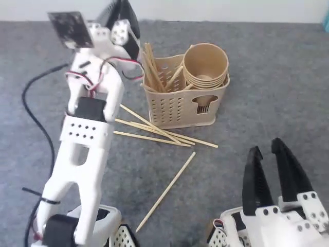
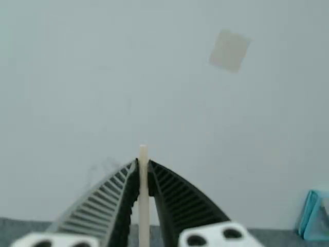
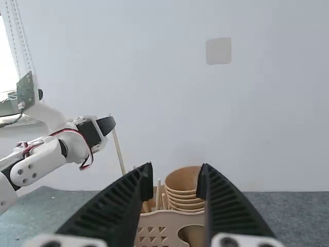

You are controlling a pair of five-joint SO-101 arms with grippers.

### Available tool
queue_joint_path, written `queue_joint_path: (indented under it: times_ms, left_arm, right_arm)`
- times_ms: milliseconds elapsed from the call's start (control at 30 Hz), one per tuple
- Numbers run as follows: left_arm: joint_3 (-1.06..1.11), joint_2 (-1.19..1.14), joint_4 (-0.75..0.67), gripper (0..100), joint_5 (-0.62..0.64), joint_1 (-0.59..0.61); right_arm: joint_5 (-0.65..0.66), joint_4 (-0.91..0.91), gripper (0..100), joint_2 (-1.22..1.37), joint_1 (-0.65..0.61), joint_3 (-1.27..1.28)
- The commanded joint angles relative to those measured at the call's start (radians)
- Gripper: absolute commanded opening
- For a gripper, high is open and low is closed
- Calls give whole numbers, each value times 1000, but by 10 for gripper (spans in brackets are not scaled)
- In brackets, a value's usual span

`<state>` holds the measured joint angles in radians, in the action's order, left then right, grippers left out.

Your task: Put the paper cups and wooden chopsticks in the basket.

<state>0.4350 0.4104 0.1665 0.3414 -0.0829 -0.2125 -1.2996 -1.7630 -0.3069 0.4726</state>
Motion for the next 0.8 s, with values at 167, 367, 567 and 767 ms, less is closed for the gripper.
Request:
queue_joint_path:
  times_ms: [167,367,567,767]
  left_arm:
    - [249,292,-40,343,-80,-15]
    - [289,512,149,271,-81,-12]
    - [116,652,601,239,-77,40]
    - [-2,629,968,239,-75,160]
  right_arm:
    - [5,-58,145,19,-12,153]
    - [-51,12,144,21,-12,482]
    - [-60,85,144,174,-42,592]
    - [-216,177,144,567,-97,571]
